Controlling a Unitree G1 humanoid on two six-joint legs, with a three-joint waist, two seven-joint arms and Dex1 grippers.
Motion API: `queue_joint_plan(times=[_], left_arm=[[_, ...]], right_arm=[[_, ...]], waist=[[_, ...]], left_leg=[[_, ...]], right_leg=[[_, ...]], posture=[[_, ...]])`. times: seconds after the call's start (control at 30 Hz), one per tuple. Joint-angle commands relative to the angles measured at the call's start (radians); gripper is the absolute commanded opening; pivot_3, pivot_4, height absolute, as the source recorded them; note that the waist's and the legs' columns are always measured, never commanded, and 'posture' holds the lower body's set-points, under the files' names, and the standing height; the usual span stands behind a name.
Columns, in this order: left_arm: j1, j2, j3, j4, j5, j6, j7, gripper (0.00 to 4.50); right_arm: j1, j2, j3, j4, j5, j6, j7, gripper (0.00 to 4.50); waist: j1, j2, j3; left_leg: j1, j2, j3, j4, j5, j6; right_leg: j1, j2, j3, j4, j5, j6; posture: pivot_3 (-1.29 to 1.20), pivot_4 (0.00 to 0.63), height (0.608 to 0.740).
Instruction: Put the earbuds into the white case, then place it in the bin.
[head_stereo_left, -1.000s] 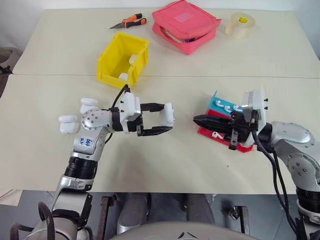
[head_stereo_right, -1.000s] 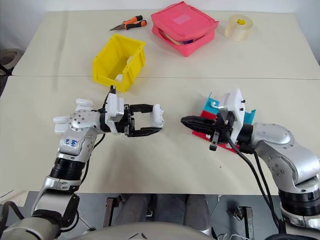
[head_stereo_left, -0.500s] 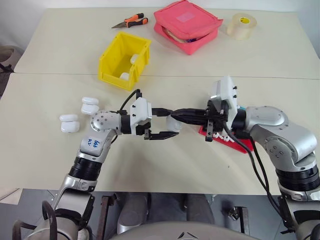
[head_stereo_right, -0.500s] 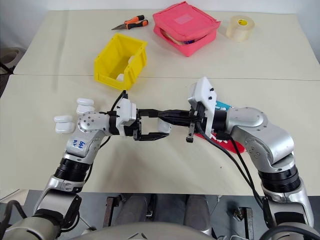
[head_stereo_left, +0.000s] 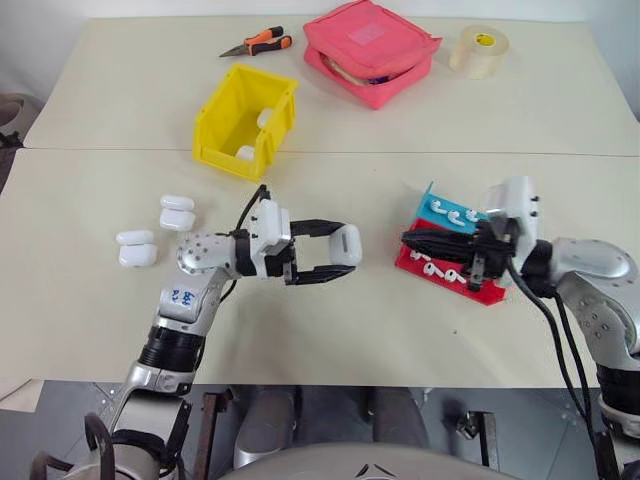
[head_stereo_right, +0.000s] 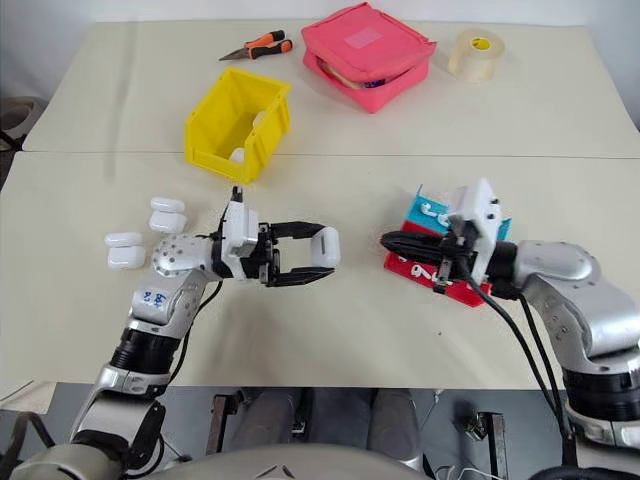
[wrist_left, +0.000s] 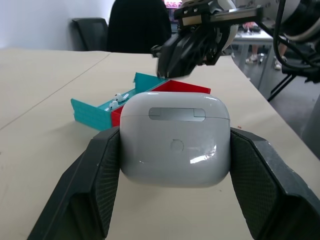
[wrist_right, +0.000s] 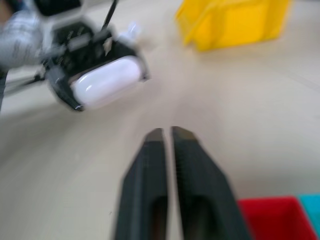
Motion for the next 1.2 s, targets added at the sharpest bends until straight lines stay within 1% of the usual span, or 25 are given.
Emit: queue_joint_plan(times=[0.03,0.1,0.2,0.3,0.4,0.5,0.63,0.73,0.87,0.93,1.03,1.13,1.2], left_arm=[[0.067,0.028,0.078,-0.085,-0.039,0.005,0.052,2.81],[0.107,0.028,0.118,-0.112,-0.051,0.061,0.129,2.81],[0.150,0.029,0.177,-0.140,-0.037,0.066,0.219,2.81],[0.185,-0.003,0.269,-0.176,-0.033,0.141,0.423,2.81],[0.189,-0.030,0.339,-0.204,-0.050,0.190,0.560,2.81],[0.160,-0.060,0.395,-0.208,-0.073,0.207,0.655,2.81],[0.046,-0.040,0.406,-0.135,-0.047,0.250,0.731,2.81],[-0.081,-0.017,0.379,-0.022,-0.024,0.288,0.746,2.81],[-0.272,-0.002,0.353,0.205,0.037,0.229,0.755,2.81],[-0.334,0.004,0.341,0.293,0.070,0.195,0.756,2.81],[-0.475,0.022,0.316,0.514,0.118,0.168,0.742,2.81],[-0.550,0.033,0.294,0.651,0.149,0.117,0.697,2.81],[-0.577,0.035,0.295,0.702,0.157,0.098,0.693,2.81]], right_arm=[[0.070,0.039,-0.084,-0.104,0.033,-0.103,0.006,1.61],[0.096,0.048,-0.094,-0.116,-0.003,-0.173,0.016,2.32],[0.107,0.066,-0.103,-0.124,-0.005,-0.216,-0.004,3.37],[0.112,0.097,-0.101,-0.128,-0.041,-0.279,-0.038,4.40],[0.116,0.140,-0.097,-0.127,-0.083,-0.358,-0.068,4.46],[0.134,0.148,-0.080,-0.126,-0.120,-0.396,-0.072,4.46],[0.148,0.138,-0.074,-0.109,-0.141,-0.405,-0.075,4.46],[0.146,0.134,-0.061,-0.107,-0.145,-0.402,-0.076,4.46],[0.147,0.123,-0.038,-0.111,-0.154,-0.390,-0.071,4.46],[0.149,0.120,-0.032,-0.113,-0.155,-0.389,-0.072,4.46],[0.148,0.121,-0.019,-0.123,-0.159,-0.385,-0.083,4.46],[0.144,0.124,-0.004,-0.134,-0.163,-0.380,-0.094,4.46],[0.142,0.124,0.002,-0.140,-0.162,-0.377,-0.099,4.46]], waist=[[0.000,0.000,0.000],[0.000,0.000,0.000],[0.001,0.000,0.000],[0.003,0.000,0.000],[0.003,0.000,0.000],[0.004,0.000,0.000],[0.006,0.000,0.000],[0.005,-0.001,0.000],[0.002,-0.001,0.000],[0.001,-0.001,0.000],[0.001,-0.003,0.001],[-0.002,-0.003,0.001],[-0.001,-0.003,0.001]], left_leg=[[0.000,0.000,0.000,0.000,0.000,0.000],[0.000,0.000,-0.001,0.000,0.000,0.000],[0.001,0.000,-0.001,0.000,0.000,0.000],[0.002,0.000,-0.002,0.000,0.000,0.000],[0.003,0.000,-0.004,-0.001,0.000,0.000],[0.003,-0.001,-0.004,-0.001,0.000,0.000],[0.003,-0.001,-0.003,-0.001,0.000,0.000],[0.003,-0.001,-0.001,-0.001,0.000,0.000],[0.003,-0.002,0.001,-0.001,0.000,0.000],[0.003,-0.002,0.003,-0.002,0.000,0.000],[0.003,-0.001,0.003,-0.002,0.000,0.000],[0.003,-0.001,0.004,-0.002,0.000,0.000],[0.003,-0.001,0.004,-0.002,0.000,0.000]], right_leg=[[0.000,0.000,0.000,0.000,0.000,0.000],[0.000,0.000,0.001,0.000,0.000,0.000],[0.000,0.000,0.003,0.000,0.000,0.000],[0.000,0.000,0.003,0.001,0.000,0.000],[0.000,0.000,0.004,0.001,0.000,0.000],[0.000,0.000,0.005,0.001,0.000,0.000],[0.000,0.000,0.004,0.001,0.000,0.000],[0.000,0.000,0.004,0.002,0.000,0.000],[0.000,0.000,0.004,0.002,0.000,0.000],[0.000,0.000,0.003,0.001,0.000,0.000],[0.000,0.000,0.003,0.001,0.000,0.000],[0.000,0.000,0.002,0.001,0.000,0.000],[0.000,0.000,0.002,0.001,0.000,0.000]], posture=[[0.00,0.150,0.740],[0.00,0.150,0.740],[0.00,0.150,0.740],[0.00,0.150,0.740],[0.00,0.150,0.740],[0.00,0.150,0.740],[0.00,0.150,0.740],[0.00,0.150,0.740],[0.00,0.150,0.740],[0.00,0.150,0.740],[0.00,0.150,0.740],[0.00,0.150,0.740],[0.00,0.150,0.740]])
